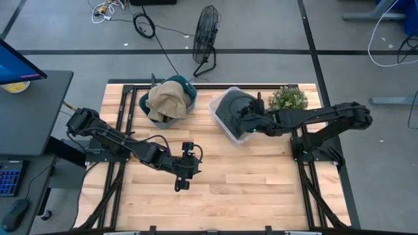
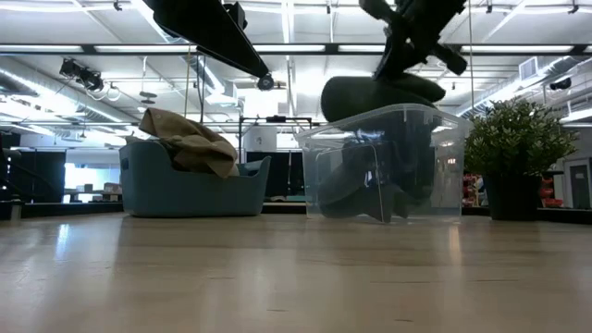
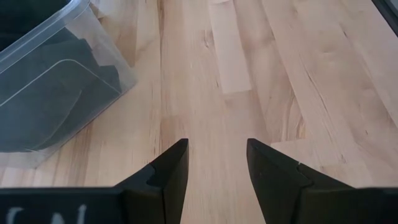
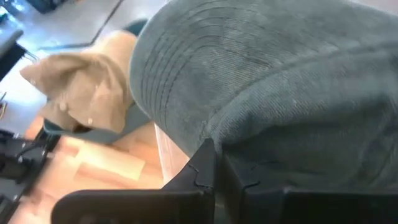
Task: Pick & Place hat
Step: Put the blue cap into the transparent bin
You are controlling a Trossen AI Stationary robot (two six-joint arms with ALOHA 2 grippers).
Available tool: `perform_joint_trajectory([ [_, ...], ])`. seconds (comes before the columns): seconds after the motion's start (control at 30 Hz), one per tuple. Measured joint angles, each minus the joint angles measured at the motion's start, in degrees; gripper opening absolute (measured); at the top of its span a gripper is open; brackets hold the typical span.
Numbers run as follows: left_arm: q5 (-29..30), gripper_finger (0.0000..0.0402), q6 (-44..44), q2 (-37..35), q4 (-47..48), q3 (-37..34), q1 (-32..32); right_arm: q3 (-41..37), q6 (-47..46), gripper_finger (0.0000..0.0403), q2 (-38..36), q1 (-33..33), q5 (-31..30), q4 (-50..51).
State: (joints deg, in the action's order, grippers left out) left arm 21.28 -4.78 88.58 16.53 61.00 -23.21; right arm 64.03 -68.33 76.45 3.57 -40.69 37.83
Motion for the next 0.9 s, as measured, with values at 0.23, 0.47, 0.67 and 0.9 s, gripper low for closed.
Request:
perform_joint_trajectory([
  [0.23, 0.0, 0.0167, 0.0, 0.0, 0.0, 0.0, 0.0, -1.3, -2.0, 0.0011, 0.3, -1.5, 1.1, -0.5],
  [0.47, 0.0, 0.0167, 0.0, 0.0, 0.0, 0.0, 0.0, -5.0, -3.2, 0.0018, 0.2, -1.5, 3.6, -1.9],
  [0.67, 0.0, 0.0167, 0.0, 0.0, 0.0, 0.0, 0.0, -7.5, 1.9, 0.0030, 0.2, -1.5, 5.7, -2.1],
  [0.9, 0.0, 0.0167, 0.0, 0.0, 0.0, 0.0, 0.0, -7.6, 13.1, 0.0063, 0.2, -1.5, 5.6, -9.1],
])
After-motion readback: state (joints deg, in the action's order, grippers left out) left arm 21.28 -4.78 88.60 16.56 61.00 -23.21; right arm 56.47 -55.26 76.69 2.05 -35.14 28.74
